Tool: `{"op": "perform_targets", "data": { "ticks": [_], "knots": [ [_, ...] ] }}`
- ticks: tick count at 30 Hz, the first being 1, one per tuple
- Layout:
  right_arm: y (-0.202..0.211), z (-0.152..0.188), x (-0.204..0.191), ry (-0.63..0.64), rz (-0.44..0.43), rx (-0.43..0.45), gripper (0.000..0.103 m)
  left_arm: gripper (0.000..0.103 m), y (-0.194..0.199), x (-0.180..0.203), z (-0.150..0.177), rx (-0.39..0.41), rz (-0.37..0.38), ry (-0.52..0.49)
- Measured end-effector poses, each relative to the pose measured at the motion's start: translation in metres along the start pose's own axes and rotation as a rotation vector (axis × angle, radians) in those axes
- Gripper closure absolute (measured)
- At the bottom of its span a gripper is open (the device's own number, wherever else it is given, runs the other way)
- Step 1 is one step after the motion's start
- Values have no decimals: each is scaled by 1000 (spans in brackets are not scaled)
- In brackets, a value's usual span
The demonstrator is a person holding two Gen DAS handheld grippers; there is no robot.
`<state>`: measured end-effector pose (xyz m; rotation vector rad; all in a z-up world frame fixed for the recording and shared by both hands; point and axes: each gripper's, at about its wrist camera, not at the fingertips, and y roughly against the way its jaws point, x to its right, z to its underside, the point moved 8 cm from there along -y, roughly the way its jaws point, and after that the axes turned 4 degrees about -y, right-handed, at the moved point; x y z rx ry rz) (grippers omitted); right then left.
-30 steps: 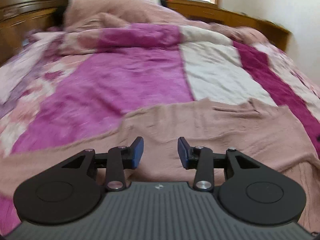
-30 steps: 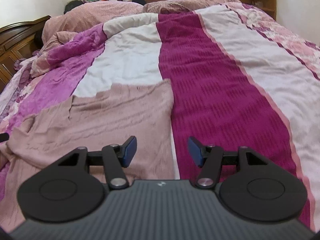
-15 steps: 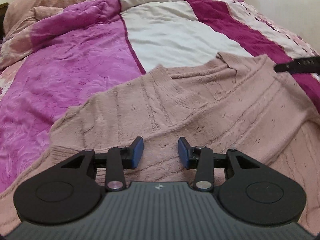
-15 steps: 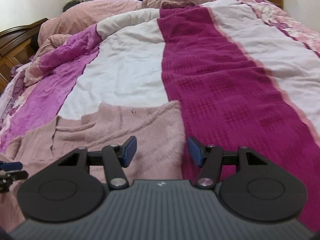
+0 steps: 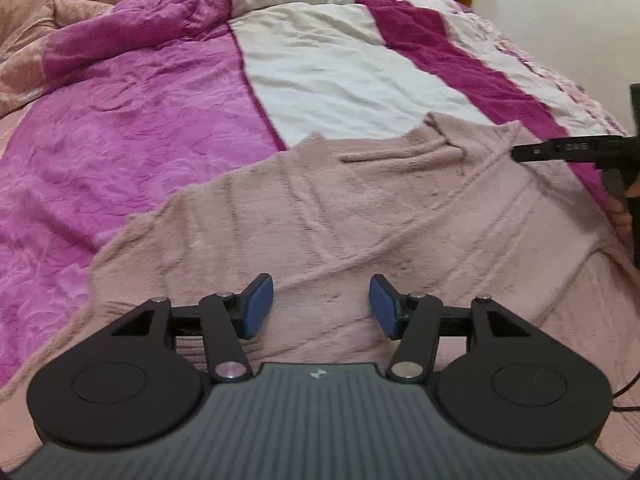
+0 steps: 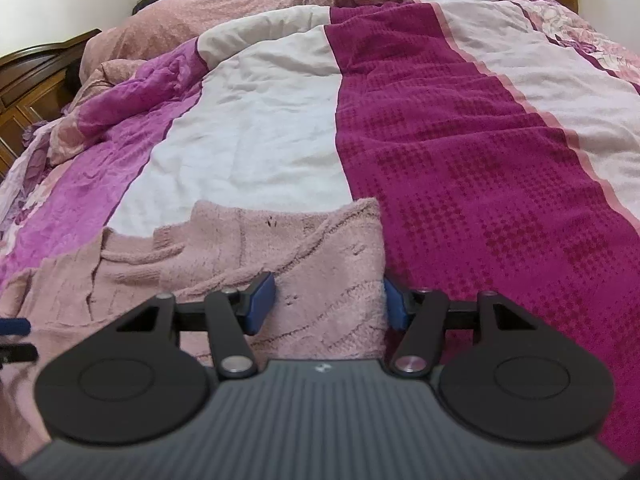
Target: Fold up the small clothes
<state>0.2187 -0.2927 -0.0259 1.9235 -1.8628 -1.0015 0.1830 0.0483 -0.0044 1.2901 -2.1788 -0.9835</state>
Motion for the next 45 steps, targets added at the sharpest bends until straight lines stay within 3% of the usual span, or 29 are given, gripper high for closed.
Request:
{"op": "perform_targets", "data": {
  "ticks": [4,10,14,15,17,19,22,24,27,29,34,38,40,45],
  "knots": [
    [5,-2,1,-3,8,3,44,41,3,-14,-1,-16,-43,12],
    [4,0,0,20,16,3,44,30,-5,-13,5,-64,-41,-90],
    [4,-1,-1,19,20,14,55,29,-11,-12,9,-69,-27,-83],
    [4,-1,-1,19,22,18,62,33,-11,-11,10,-66,-25,-80],
    [5,-1,-2,21,24,27,79,51,-9,-5,11,-47,-6,-81],
    [9,-1,-3,25,24,50,88,78,-4,6,13,-29,-13,-95],
    [20,-4,-6,37,27,112,90,92,3,28,14,-5,-78,-162],
    [30,-6,-8,50,46,176,90,94,10,34,9,30,-94,-143],
    [44,-12,-3,28,84,283,90,94,24,30,-11,129,-153,-67],
    [45,-15,4,-1,116,313,90,94,19,25,-20,140,-189,-47],
    [17,-8,21,-40,159,237,90,91,-28,19,-11,16,-203,8],
    [6,-3,28,-68,145,187,87,83,-29,19,-9,41,-238,14],
    [9,-5,27,-66,136,170,80,76,-24,16,-9,39,-230,38],
    [47,-12,26,-72,122,191,76,56,5,11,-8,63,-243,106]
  ]
}}
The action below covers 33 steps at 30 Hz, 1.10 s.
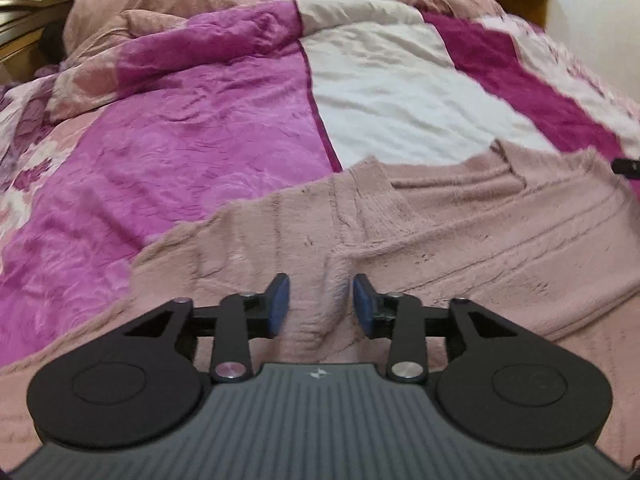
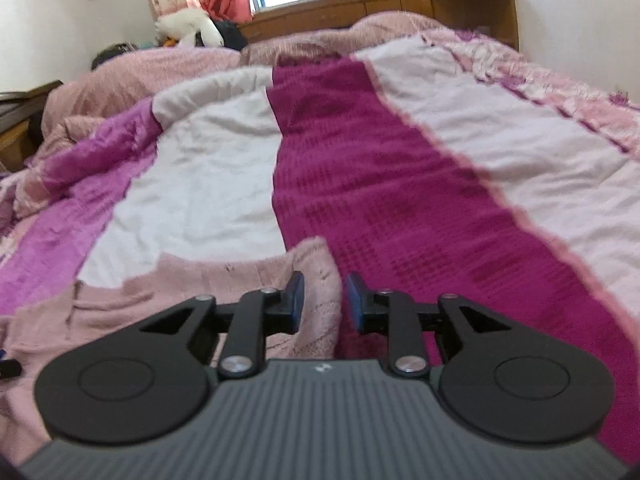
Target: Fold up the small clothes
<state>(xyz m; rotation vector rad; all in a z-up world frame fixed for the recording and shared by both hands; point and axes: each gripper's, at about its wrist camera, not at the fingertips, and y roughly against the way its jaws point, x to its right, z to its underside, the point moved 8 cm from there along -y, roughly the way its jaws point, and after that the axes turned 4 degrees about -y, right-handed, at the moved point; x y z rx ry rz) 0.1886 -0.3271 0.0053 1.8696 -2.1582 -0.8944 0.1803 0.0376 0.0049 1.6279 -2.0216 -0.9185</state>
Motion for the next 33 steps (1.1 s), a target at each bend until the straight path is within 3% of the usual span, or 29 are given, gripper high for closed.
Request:
{"op": "perform_targets", "data": {
  "ticks": [4,10,16,18,22,29,33],
  "knots": [
    [34,0,-7,26,-49,-7,74,54,29,0,4,38,10,43],
    [66,35,-35,109,-142,-87,74,53,64,-3,26,41,-56,115],
    [50,71,-31,139,-84,-170,77,53,87,-27,55,27,-173,168],
    [49,74,-30,136,-84,-161,77,53,93,-42,63,15,-202,207],
    [53,72,-35,137,-65,-165,76,53,104,-75,84,-14,-210,332],
    [68,70,-56,154,-101,-160,74,52,122,-134,117,-11,-305,555],
    [72,74,-79,176,-140,-170,74,52,118,-157,127,-19,-227,714]
  ]
}}
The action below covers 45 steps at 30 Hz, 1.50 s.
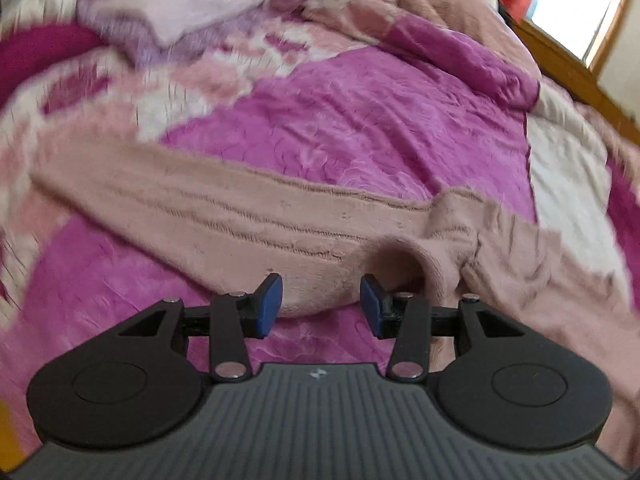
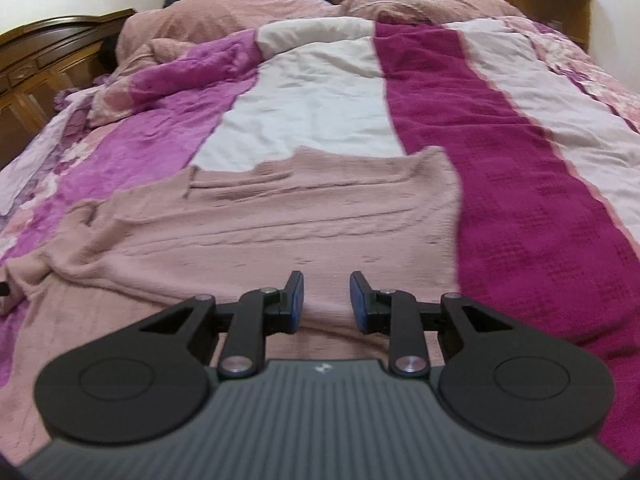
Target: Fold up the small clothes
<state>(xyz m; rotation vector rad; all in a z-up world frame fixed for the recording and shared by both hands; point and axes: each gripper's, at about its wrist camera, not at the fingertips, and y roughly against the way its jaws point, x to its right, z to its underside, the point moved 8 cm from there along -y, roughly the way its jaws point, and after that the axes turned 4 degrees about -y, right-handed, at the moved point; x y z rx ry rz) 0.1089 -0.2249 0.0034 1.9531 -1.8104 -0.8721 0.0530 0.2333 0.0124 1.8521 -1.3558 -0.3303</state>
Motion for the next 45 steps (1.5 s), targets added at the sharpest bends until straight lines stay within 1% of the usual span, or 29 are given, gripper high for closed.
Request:
{"op": "perform_targets", "data": {
  "ticks": [2,3,5,7,8,9,10,11,12,13,15,18,19,24,26,27,28,30,32,33,35,37,40,45],
  "knots": [
    [-1,1,-12,6,-21,-8,74,52,-6,-6,1,-31,42,101],
    [-2,1,-18,10,-34,-13,74,52,-8,-8,3,-40,50,136],
    [-3,2,-31,25,-58,-20,74,52,-7,-9,4,-35,51,178],
    [-4,3,-43,45,-77,-24,74,51,-4,-12,7,-29,32,203],
    [-5,4,-49,57,-85,-26,72,51,-2,-15,9,-27,20,225],
    [-6,5,-53,64,-90,-28,63,51,0,-18,11,-26,13,248],
    [-8,6,-56,67,-92,-29,56,48,2,-22,12,-24,4,267],
    [-9,7,-59,69,-93,-28,56,43,2,-25,14,-20,-10,280],
    [-10,9,-61,71,-96,-29,56,35,0,-28,14,-17,-19,283],
    [-12,11,-63,73,-100,-34,56,34,-2,-30,14,-18,-26,287],
    [-15,15,-66,71,-103,-42,56,34,-9,-35,12,-5,-29,313],
    [-17,19,-68,69,-99,-48,56,33,-19,-39,0,49,-27,344],
    [-17,20,-68,68,-98,-49,56,33,-25,-39,-6,73,-29,339],
    [-17,20,-71,79,-91,-58,55,33,-52,-39,-32,134,-18,307],
    [-16,19,-75,86,-93,-57,54,36,-56,-37,-41,162,14,297],
    [-16,18,-78,92,-95,-56,54,51,-56,-36,-46,179,29,283],
    [-16,18,-82,99,-99,-57,54,71,-56,-33,-51,191,34,253],
    [-18,17,-90,114,-109,-61,54,86,-53,-31,-59,216,33,205],
    [-20,16,-101,129,-123,-64,54,87,-41,-34,-71,277,28,181],
    [-21,15,-107,138,-132,-65,54,88,-34,-37,-76,313,10,170],
    [-24,13,-120,157,-152,-63,54,88,-15,-48,-90,398,-48,147],
    [-27,10,-136,180,-181,-58,54,88,-3,-57,-99,439,-77,134],
    [-36,3,-160,214,-228,-51,55,88,-2,-65,-105,428,-52,117],
    [-62,-17,-202,269,-300,-53,55,88,-16,-63,-97,389,-49,54]
  ]
}}
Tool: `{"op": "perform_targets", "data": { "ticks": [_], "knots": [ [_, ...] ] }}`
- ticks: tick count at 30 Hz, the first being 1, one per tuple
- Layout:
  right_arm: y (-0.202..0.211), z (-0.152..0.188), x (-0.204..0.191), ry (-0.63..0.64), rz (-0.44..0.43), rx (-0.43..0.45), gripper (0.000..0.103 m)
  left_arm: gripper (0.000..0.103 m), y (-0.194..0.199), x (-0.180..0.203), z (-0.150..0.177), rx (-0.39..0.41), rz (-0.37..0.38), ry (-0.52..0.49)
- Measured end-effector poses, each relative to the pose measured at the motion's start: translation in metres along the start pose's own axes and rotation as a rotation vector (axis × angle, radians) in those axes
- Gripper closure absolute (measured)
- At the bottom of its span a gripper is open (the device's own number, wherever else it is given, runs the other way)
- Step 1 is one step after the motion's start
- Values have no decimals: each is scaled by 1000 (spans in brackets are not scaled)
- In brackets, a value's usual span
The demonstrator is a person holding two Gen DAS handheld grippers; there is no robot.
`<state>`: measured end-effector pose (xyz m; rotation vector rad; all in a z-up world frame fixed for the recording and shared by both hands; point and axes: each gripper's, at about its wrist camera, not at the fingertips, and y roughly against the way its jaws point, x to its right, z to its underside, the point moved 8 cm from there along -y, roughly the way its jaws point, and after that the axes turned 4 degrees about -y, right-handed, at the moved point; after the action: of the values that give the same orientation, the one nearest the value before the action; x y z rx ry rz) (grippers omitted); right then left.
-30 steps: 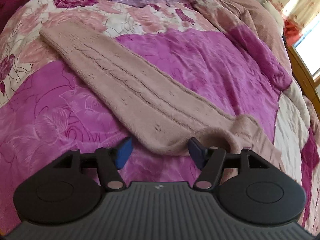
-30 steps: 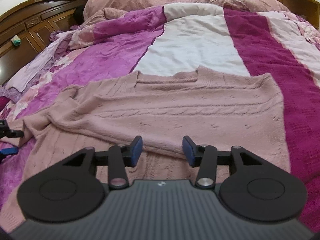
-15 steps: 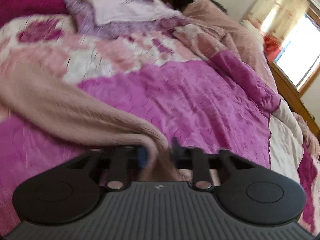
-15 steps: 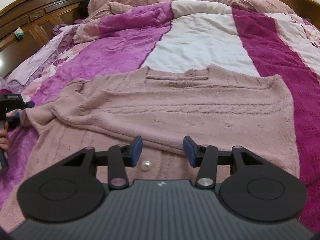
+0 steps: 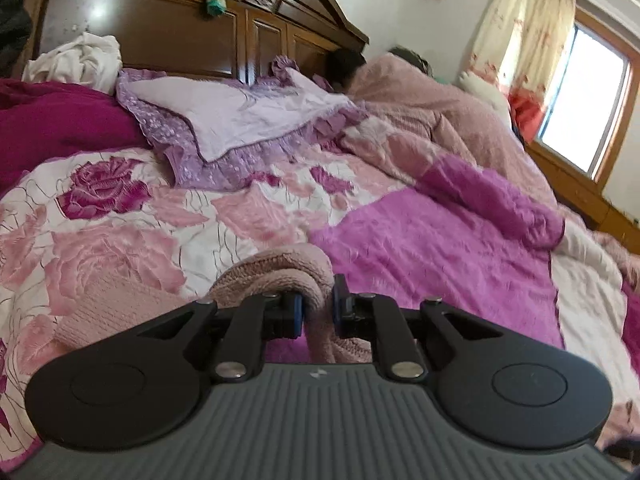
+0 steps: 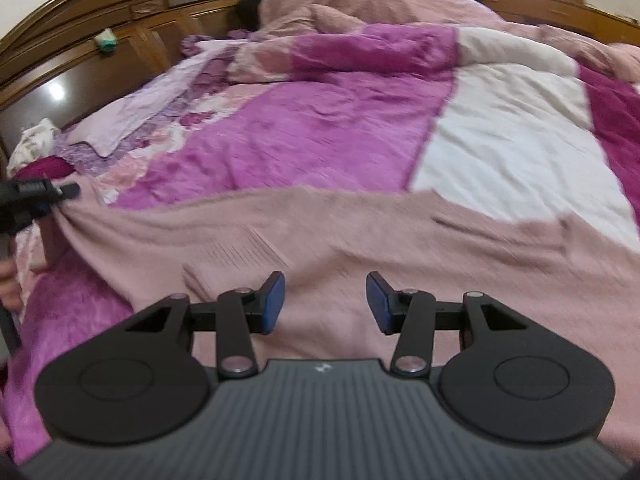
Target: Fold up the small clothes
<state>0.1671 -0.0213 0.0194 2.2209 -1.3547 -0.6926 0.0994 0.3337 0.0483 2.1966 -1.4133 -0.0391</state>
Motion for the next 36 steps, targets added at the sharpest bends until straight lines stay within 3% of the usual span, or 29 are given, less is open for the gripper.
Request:
{"op": "perform_targets", "data": {
  "ticks": [4,9,12,18,21,23,25,27,31,36],
  "knots": [
    [-31,-15,-24,87,-70,-27,55,87,0,-3,17,-20,-7,-18],
    [-64,-12,-48,209,-165,-124,57,87,-3,-7,19,-31,-1,-28],
    [-75,-8,-55,244,-206,-154,95,87,-4,-9,21,-37,2,-26],
    [-57,-26,-70,158,-334,23,94,87,-5,-8,24,-40,-2,-38],
    [-59,-31,-64,105,-258,61,92,87,-5,-9,24,-44,-7,-34],
    [-55,-30,-54,50,-243,29,88,87,-5,-10,23,-46,-13,-28],
    [-40,-24,-40,2,-242,19,61,87,-3,-11,23,-45,-8,-23],
    [-15,-16,-21,7,-190,59,49,87,-3,-11,23,-46,-5,-27],
    [35,12,31,44,-7,116,48,87,-6,-11,28,-77,-16,-41],
    [89,56,104,39,242,90,48,86,-5,-13,32,-102,-16,-43]
  ]
}}
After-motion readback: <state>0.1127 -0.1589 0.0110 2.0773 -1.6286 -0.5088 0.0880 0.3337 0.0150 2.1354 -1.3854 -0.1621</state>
